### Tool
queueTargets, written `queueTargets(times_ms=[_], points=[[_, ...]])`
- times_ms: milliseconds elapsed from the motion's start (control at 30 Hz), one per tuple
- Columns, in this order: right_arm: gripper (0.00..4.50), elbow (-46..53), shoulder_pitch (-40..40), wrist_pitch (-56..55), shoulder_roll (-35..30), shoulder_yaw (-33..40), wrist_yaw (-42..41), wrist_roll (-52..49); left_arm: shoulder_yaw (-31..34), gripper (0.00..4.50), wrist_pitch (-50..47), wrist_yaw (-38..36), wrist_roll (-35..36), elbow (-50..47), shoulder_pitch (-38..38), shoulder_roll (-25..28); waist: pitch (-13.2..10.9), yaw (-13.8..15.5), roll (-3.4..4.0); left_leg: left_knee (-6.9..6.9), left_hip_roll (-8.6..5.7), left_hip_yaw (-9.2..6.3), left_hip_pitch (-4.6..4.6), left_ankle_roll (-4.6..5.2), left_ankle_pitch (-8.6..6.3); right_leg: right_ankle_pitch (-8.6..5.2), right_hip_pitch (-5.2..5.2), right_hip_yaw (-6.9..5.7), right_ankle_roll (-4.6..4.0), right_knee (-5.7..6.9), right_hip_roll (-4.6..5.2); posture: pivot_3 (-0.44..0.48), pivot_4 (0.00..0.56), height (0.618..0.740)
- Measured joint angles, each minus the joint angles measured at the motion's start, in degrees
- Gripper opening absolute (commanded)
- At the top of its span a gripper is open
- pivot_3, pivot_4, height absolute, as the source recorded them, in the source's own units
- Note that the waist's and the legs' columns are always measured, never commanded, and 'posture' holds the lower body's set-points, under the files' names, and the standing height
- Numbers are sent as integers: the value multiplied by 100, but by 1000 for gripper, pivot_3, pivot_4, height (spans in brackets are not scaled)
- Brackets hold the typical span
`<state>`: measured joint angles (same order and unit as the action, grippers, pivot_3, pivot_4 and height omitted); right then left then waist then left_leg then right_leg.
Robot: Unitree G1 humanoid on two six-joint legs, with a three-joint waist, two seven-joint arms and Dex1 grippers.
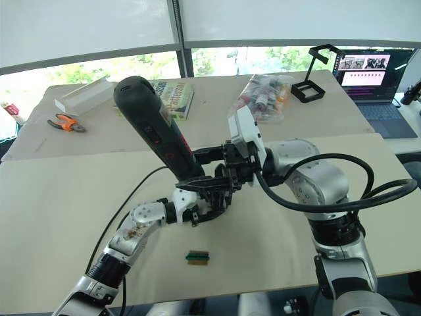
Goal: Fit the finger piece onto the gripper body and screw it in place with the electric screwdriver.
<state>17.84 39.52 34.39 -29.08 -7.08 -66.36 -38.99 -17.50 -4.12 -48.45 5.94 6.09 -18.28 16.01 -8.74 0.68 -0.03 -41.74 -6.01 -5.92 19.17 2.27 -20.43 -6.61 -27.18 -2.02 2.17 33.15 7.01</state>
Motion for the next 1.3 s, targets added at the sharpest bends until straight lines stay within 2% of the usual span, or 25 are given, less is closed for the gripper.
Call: queueTargets(times_ms=[1300], points=[[1922,39,-1,-5,14,-114,39,-4,8,2292,-101,6,8,-32,-8,-53,0,2,0,0,0,0,0,0,0,0,0,0,0,0,0,0,150,738]])
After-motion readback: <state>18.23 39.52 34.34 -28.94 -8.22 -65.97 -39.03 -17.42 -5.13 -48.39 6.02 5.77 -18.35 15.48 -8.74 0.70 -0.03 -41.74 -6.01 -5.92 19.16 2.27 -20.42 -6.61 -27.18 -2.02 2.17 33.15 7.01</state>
